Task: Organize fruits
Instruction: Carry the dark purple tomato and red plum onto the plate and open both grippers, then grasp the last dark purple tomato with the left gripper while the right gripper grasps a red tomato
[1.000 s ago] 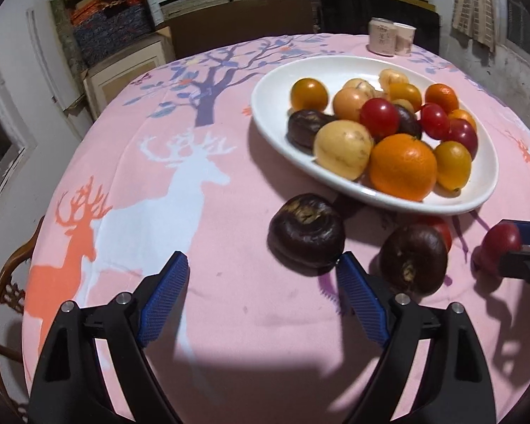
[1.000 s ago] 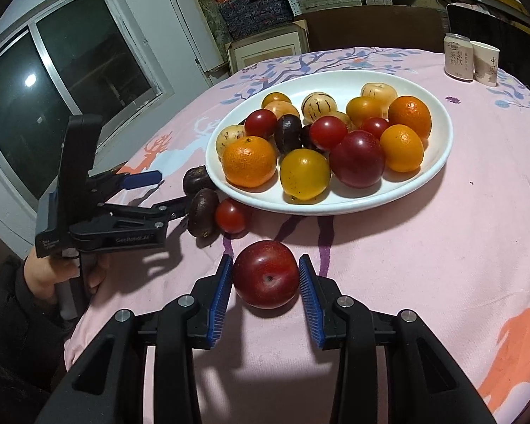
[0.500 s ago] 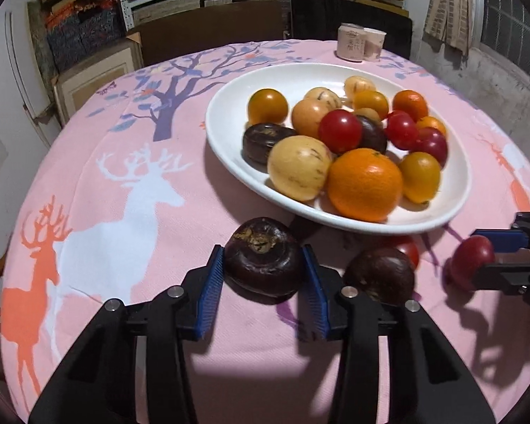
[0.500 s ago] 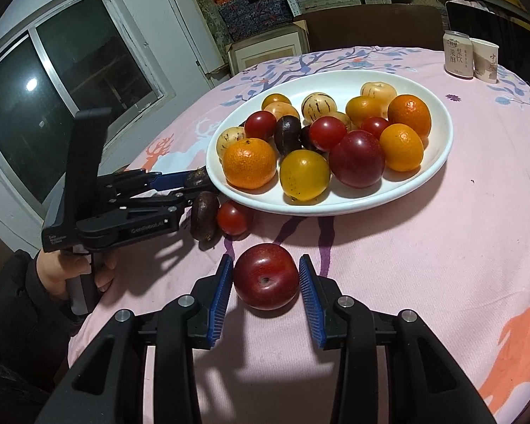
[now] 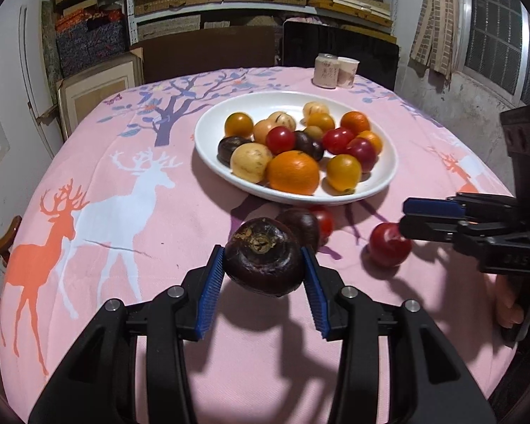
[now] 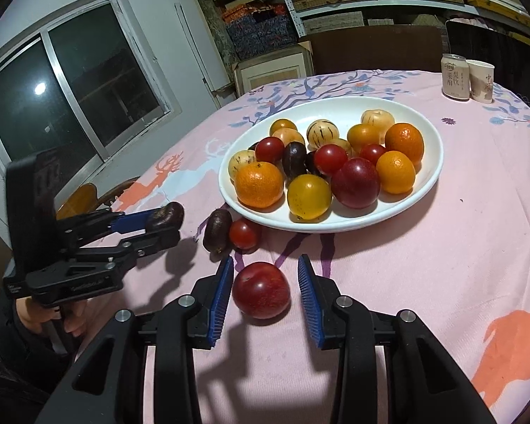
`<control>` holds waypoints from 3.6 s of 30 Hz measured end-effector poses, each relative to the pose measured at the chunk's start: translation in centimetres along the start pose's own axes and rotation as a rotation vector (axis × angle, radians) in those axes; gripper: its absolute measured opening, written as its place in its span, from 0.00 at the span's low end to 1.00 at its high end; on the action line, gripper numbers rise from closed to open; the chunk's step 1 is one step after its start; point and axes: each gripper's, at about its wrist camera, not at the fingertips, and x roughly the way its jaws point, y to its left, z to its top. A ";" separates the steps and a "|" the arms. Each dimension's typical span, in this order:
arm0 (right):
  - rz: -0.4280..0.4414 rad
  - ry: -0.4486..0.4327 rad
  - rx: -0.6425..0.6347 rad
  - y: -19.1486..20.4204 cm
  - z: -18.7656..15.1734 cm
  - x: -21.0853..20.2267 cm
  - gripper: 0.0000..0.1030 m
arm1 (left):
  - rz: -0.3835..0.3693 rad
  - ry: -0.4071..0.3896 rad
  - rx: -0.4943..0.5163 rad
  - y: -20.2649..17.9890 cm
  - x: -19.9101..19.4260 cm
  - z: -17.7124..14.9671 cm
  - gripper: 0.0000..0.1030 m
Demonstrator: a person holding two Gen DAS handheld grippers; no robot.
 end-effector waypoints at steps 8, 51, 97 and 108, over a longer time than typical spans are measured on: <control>-0.032 0.067 -0.122 2.3 0.1 1.5 0.51 | 0.000 0.001 0.012 -0.8 -0.5 -0.2 0.42; -0.196 -0.189 -0.004 -4.2 12.2 1.3 0.57 | 0.028 -0.038 -0.010 0.0 7.3 12.7 0.70; -0.110 -0.072 0.068 -4.1 2.1 -0.9 0.83 | -0.173 0.021 -0.021 1.1 2.9 1.1 0.37; -0.304 0.183 -0.178 4.2 2.0 6.4 0.75 | 0.038 0.001 -0.169 5.0 2.7 0.5 0.37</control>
